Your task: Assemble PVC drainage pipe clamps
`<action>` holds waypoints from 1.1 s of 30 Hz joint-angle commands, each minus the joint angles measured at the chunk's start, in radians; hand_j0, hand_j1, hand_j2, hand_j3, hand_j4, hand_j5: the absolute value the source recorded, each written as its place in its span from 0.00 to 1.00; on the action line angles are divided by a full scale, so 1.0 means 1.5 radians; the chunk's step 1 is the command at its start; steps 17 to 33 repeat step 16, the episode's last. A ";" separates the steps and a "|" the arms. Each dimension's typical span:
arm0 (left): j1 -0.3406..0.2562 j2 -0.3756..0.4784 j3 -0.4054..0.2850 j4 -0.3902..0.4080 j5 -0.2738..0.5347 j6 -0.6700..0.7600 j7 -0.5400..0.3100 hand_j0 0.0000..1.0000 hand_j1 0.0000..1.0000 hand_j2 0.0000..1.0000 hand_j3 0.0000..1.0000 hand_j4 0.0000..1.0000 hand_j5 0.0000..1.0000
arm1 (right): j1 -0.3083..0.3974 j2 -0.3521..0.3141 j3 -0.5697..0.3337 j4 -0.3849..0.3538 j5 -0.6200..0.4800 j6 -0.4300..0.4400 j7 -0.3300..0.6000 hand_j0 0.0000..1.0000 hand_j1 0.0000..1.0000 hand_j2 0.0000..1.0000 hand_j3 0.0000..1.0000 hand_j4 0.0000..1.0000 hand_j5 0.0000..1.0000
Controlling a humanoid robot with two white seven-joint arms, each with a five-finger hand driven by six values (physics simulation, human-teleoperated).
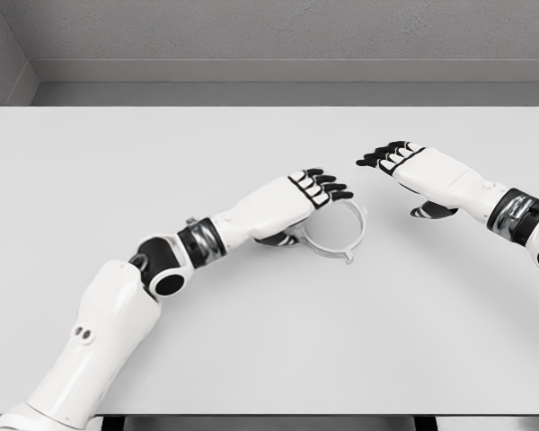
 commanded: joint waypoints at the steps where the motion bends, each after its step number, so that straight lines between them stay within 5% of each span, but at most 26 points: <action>1: 0.000 0.034 0.008 -0.043 0.027 0.001 0.001 1.00 1.00 1.00 1.00 1.00 1.00 | 0.000 -0.001 -0.001 -0.001 -0.001 0.000 0.000 1.00 1.00 1.00 1.00 1.00 1.00; 4: 0.047 0.187 0.063 -0.159 0.113 0.001 0.001 1.00 1.00 1.00 1.00 1.00 1.00 | 0.000 -0.001 -0.001 -0.001 -0.001 0.000 0.000 1.00 1.00 1.00 1.00 1.00 1.00; 7: 0.091 0.257 0.226 -0.169 0.194 0.001 0.001 1.00 1.00 1.00 1.00 1.00 1.00 | 0.000 -0.001 -0.001 -0.001 -0.001 0.000 0.000 1.00 1.00 1.00 1.00 1.00 1.00; 11: 0.156 0.298 0.381 -0.158 0.192 0.001 0.001 1.00 1.00 1.00 1.00 1.00 1.00 | 0.000 -0.002 -0.001 -0.001 -0.001 0.000 -0.001 1.00 1.00 1.00 1.00 1.00 1.00; 13: 0.166 0.337 0.384 -0.128 0.193 0.001 0.001 1.00 1.00 1.00 1.00 1.00 1.00 | 0.000 -0.002 -0.001 0.000 -0.001 0.000 -0.001 1.00 1.00 1.00 1.00 1.00 1.00; 33: 0.173 0.338 0.386 -0.128 0.189 0.001 0.001 1.00 1.00 1.00 1.00 1.00 1.00 | 0.000 -0.002 -0.001 -0.001 -0.001 0.000 -0.001 1.00 1.00 1.00 1.00 1.00 1.00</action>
